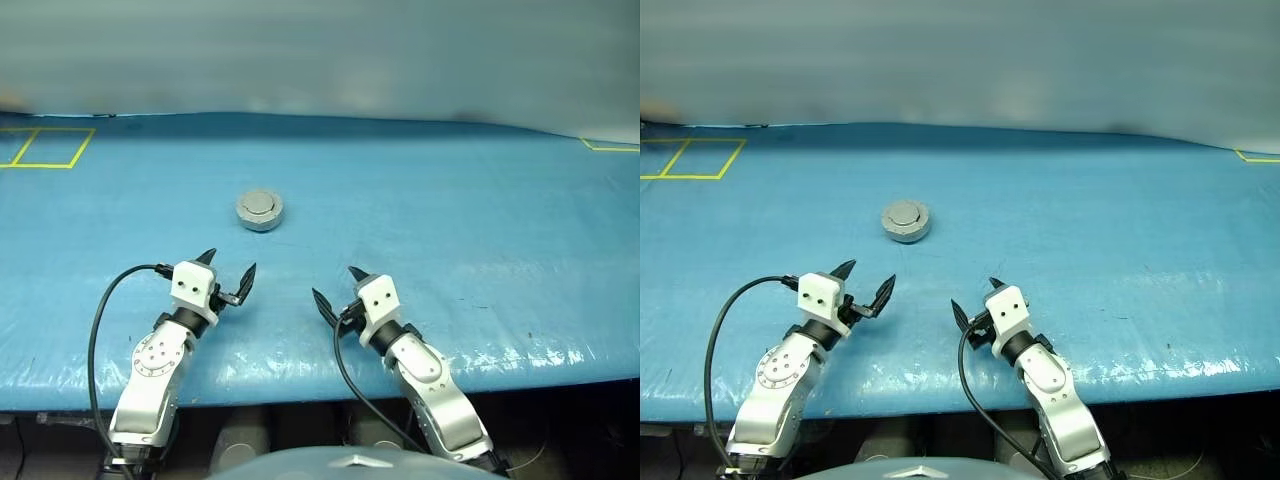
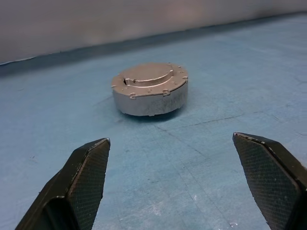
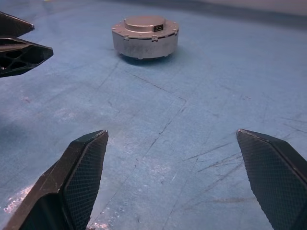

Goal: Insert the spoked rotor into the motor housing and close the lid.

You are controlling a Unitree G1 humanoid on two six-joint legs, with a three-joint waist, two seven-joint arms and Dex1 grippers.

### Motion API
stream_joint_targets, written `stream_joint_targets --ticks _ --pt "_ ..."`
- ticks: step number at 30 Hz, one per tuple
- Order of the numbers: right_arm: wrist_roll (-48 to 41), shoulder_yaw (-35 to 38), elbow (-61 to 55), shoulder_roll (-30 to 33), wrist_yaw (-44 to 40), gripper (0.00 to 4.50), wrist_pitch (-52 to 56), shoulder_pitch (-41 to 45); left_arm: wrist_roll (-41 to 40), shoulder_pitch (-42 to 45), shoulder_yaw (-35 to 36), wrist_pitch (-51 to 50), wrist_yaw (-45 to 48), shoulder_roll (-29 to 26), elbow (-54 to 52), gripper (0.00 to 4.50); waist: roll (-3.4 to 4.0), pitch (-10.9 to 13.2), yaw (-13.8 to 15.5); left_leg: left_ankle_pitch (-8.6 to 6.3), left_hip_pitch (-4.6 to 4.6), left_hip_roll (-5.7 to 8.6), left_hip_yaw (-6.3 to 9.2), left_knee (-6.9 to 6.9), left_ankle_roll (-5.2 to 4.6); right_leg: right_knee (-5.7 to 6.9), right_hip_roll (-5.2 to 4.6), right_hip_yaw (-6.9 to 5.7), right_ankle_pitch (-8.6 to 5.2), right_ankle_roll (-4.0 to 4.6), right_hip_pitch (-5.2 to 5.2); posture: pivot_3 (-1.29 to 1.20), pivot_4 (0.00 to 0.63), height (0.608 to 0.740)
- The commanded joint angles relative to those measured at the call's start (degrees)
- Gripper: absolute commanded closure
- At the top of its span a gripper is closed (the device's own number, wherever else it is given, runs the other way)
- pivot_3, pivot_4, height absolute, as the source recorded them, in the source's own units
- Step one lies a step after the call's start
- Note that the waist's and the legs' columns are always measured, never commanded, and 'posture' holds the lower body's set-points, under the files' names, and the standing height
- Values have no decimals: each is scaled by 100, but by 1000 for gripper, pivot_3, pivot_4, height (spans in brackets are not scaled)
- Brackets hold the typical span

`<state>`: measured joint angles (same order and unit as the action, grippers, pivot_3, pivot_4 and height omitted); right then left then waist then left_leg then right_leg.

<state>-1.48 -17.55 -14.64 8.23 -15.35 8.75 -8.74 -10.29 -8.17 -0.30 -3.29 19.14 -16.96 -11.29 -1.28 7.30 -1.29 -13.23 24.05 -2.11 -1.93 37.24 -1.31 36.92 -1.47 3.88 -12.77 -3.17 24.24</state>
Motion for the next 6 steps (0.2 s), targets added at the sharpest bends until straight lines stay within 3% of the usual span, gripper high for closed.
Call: stream_joint_targets --ticks 1,6 --pt "15 26 -281 -48 44 0 -68 -11 -51 62 51 91 93 51 35 17 0 0 0 0 -1 0 0 0 0 0 0 0 0 0 -2 0 150 740" --pt "-12 21 -293 -53 35 0 -56 -41 -11 101 38 103 173 82 112 17 0 0 1 0 -11 0 1 0 0 0 0 -1 -1 -1 -14 0 150 740"
